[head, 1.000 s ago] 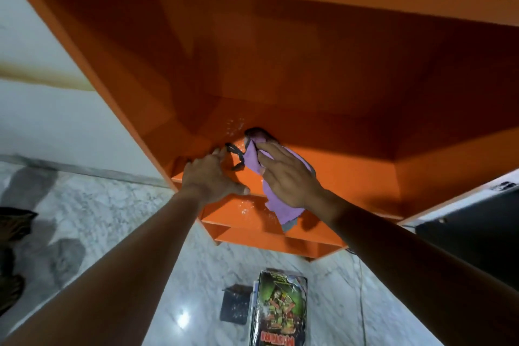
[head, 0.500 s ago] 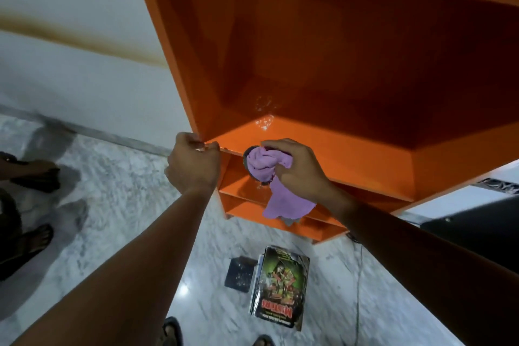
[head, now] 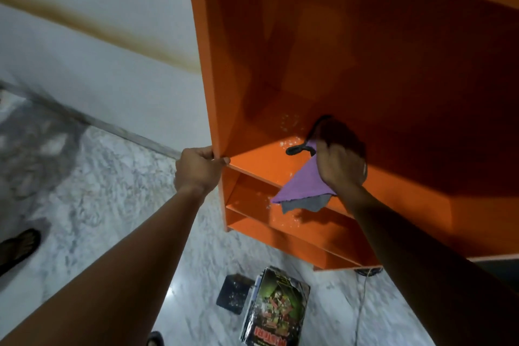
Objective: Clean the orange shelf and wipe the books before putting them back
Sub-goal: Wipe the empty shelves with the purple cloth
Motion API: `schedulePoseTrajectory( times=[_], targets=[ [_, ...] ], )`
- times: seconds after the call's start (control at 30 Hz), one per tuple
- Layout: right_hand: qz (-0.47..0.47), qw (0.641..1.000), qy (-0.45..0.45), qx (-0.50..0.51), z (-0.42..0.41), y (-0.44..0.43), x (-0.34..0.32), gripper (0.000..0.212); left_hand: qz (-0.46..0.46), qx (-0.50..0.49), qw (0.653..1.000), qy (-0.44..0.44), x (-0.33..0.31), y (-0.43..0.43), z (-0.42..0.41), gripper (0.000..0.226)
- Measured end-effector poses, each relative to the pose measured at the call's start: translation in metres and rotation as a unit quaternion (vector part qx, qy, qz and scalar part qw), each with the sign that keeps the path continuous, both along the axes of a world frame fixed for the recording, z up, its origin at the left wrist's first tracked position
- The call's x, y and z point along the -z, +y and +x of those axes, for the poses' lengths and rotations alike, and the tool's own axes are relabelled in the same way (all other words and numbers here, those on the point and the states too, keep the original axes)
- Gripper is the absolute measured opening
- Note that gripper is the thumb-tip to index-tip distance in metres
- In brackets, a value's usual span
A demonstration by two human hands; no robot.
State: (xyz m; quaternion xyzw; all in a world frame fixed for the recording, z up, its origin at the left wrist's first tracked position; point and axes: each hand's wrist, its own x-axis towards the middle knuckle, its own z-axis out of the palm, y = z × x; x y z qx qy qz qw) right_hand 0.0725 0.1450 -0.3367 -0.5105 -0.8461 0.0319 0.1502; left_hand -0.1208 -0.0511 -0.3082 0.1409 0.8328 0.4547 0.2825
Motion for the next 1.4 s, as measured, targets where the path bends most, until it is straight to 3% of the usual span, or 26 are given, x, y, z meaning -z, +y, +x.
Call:
schedulePoseTrajectory(
  times=[0.23, 0.33, 0.57, 0.7, 0.77, 0.87, 0.97, 1.03, 1.1, 1.2, 1.27, 1.33, 1.4],
  targets=[
    [-0.061, 0.99, 0.031, -0.124, -0.079, 0.044, -0.008, 0.018, 0.002, -0.003, 1.0, 0.021, 0.014, 0.0, -0.005, 0.032],
    [-0.094, 0.975, -0.003, -0.202, -0.112, 0.048, -0.007, 0.037, 0.004, 0.003, 1.0, 0.019, 0.019, 0.0, -0.007, 0.031],
    [-0.132, 0.964, 0.08, -0.215, -0.144, 0.05, -0.004, 0.028, 0.014, 0.004, 1.0, 0.01, 0.019, -0.001, -0.008, 0.035],
    [-0.113, 0.968, 0.039, -0.222, -0.138, 0.034, -0.004, 0.041, 0.005, -0.005, 1.0, 0.019, 0.017, -0.001, -0.008, 0.031],
    [-0.085, 0.964, 0.016, -0.252, -0.128, 0.017, -0.001, 0.037, 0.003, 0.003, 1.0, 0.009, 0.014, -0.003, -0.007, 0.027],
    [-0.022, 0.956, -0.022, -0.293, -0.106, -0.017, 0.005, 0.049, 0.002, 0.008, 1.0, 0.002, 0.011, -0.005, -0.007, 0.025],
    [0.03, 0.948, -0.023, -0.316, -0.083, -0.058, 0.009, 0.041, 0.0, 0.029, 1.0, 0.001, 0.013, -0.006, -0.01, 0.019],
    [0.035, 0.941, -0.038, -0.335, -0.068, -0.085, 0.017, 0.043, -0.001, 0.054, 0.999, 0.003, 0.013, -0.008, -0.013, 0.011],
    [0.02, 0.935, -0.052, -0.35, -0.051, -0.1, 0.018, 0.05, -0.001, 0.092, 0.996, 0.006, 0.012, -0.012, -0.017, 0.017],
    [0.055, 0.941, -0.037, -0.332, -0.01, -0.107, 0.009, 0.058, 0.001, 0.161, 0.987, 0.022, 0.009, -0.023, -0.021, 0.039],
    [0.097, 0.949, -0.049, -0.296, 0.026, -0.099, 0.01, 0.061, 0.011, 0.195, 0.98, 0.029, 0.007, -0.033, -0.027, 0.041],
    [0.09, 0.973, -0.055, -0.206, 0.055, -0.098, 0.014, 0.045, 0.027, 0.222, 0.974, 0.03, 0.01, -0.041, -0.031, 0.045],
    [0.087, 0.989, -0.051, -0.107, 0.061, -0.106, 0.021, 0.047, 0.037, 0.243, 0.969, 0.015, 0.014, -0.045, -0.034, 0.056]
  ],
)
